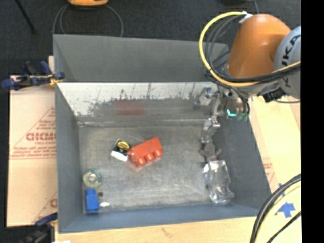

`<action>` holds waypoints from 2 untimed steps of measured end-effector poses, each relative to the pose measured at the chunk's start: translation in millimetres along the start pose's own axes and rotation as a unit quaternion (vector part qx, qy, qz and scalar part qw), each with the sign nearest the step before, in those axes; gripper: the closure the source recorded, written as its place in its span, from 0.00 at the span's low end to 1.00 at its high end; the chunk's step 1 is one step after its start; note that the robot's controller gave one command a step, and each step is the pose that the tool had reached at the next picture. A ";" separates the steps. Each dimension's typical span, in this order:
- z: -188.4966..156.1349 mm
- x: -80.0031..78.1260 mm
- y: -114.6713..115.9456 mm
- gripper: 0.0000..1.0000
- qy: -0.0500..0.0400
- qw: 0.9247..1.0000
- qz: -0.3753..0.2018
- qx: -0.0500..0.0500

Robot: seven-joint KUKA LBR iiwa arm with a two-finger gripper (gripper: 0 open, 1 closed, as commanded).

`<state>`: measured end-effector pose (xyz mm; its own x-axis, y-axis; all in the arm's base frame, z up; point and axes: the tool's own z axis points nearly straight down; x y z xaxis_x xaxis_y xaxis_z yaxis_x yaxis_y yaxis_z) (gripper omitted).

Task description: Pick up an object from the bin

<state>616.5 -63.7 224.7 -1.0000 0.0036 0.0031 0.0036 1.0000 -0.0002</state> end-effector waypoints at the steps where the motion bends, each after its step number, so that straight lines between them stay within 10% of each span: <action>1: 83.3 -11.8 111.0 0.00 -0.001 0.997 -0.073 -0.001; 2: 145.8 10.8 130.2 0.00 -0.004 0.989 -0.149 0.000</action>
Offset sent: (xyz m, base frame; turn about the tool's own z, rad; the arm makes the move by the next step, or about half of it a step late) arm 0.0123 0.1071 -0.0806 -0.1387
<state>605.8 66.5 78.9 -0.9569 -0.2904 -0.0050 -0.2905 0.9569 -0.0005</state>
